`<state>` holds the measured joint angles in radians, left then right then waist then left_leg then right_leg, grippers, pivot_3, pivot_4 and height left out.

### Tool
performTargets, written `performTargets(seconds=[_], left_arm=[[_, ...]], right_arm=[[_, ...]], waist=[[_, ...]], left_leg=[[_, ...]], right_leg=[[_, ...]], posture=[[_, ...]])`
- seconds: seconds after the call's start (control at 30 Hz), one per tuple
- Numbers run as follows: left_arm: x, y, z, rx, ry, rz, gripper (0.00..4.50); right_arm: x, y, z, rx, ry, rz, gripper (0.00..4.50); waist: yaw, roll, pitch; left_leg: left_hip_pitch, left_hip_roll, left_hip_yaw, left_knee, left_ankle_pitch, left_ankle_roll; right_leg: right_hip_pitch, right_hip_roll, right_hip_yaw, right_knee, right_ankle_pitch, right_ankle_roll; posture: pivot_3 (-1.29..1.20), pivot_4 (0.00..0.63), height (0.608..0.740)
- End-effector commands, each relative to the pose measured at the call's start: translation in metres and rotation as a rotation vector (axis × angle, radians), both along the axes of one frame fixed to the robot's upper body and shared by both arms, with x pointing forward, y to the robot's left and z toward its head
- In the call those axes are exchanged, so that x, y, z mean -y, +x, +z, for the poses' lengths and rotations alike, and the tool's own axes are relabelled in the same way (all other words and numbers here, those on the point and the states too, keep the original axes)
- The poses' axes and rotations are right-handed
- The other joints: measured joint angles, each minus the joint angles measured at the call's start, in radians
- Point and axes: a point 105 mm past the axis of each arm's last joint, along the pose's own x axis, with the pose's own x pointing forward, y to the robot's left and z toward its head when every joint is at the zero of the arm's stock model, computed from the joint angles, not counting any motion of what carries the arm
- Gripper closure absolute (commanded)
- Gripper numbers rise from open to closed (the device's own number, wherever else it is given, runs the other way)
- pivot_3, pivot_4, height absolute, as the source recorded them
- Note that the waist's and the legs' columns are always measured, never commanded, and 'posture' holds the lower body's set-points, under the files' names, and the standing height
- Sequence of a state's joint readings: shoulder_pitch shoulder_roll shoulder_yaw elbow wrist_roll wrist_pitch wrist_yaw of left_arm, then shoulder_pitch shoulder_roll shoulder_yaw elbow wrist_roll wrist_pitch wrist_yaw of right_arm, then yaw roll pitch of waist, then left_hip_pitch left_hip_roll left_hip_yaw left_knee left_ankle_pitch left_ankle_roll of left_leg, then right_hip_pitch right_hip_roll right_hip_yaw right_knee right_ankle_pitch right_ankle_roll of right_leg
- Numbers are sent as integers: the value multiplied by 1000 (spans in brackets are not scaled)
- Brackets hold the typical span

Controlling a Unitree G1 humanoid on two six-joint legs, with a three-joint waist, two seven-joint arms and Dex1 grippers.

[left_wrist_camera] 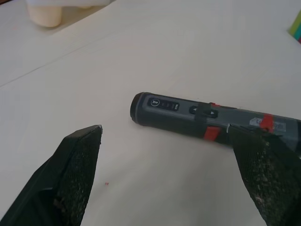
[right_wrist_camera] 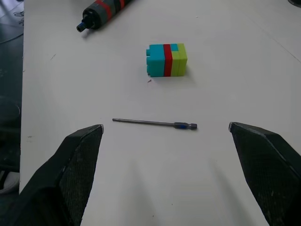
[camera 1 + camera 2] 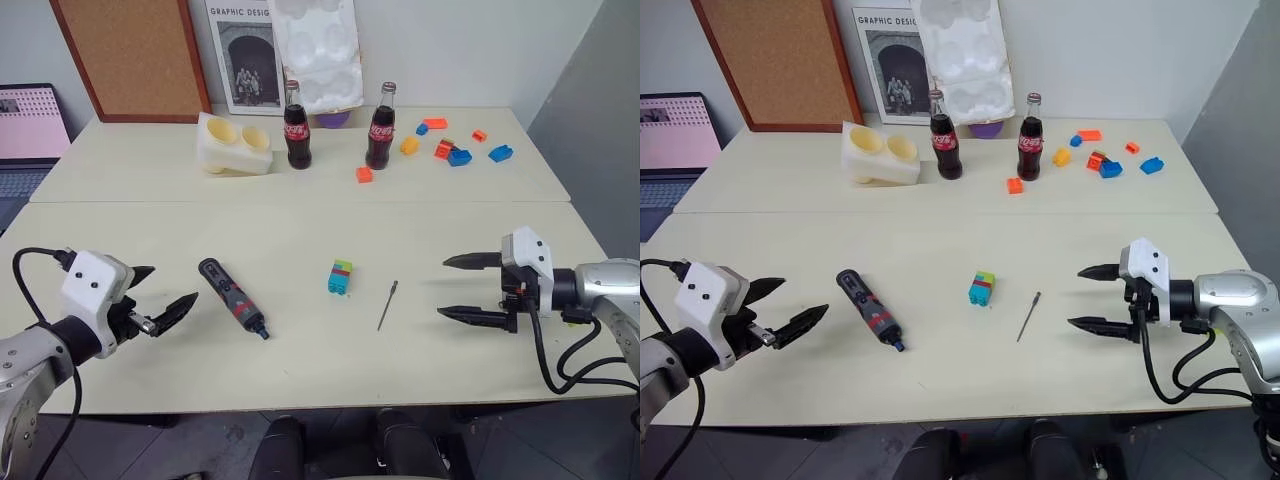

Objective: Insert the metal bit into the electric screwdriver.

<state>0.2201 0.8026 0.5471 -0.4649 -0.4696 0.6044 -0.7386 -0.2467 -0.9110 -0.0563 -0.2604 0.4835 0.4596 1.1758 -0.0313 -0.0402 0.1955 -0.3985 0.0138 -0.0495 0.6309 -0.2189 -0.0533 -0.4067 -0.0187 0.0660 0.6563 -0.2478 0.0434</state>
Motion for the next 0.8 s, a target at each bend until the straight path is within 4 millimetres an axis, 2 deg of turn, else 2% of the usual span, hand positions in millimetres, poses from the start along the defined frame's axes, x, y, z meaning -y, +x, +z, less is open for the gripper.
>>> performTargets(seconds=[0.03,0.17,0.37,0.57,0.7,0.8], left_arm=[[6,-1,6,27,19,-33,50],[7,-2,4,0,11,-29,50],[21,-3,23,59,-55,-94,50],[27,-3,22,51,44,-155,50],[49,-5,25,70,80,-271,50],[65,-8,19,36,66,-348,50]], right_arm=[[-4,-1,9,48,0,15,0],[-2,0,9,44,-2,3,0],[-3,0,12,28,9,16,0],[-8,2,15,5,36,27,0],[-33,7,23,51,82,94,0],[-58,11,14,60,94,140,0]], waist=[[0,0,0],[0,0,0],[0,0,0],[0,0,0],[-1,0,0],[-1,0,0]], left_leg=[[0,0,0,0,0,0],[0,0,0,0,0,0],[0,0,0,0,0,0],[0,0,0,0,0,0],[0,0,0,0,0,0],[1,0,0,0,0,0]], right_leg=[[0,0,0,0,0,0],[0,0,0,0,0,0],[0,0,0,0,0,0],[0,0,0,1,0,0],[0,0,0,1,0,0],[0,0,0,1,0,0]], posture=[[0,150,740],[0,150,740],[0,150,740],[0,150,740],[0,150,740],[0,150,740]])
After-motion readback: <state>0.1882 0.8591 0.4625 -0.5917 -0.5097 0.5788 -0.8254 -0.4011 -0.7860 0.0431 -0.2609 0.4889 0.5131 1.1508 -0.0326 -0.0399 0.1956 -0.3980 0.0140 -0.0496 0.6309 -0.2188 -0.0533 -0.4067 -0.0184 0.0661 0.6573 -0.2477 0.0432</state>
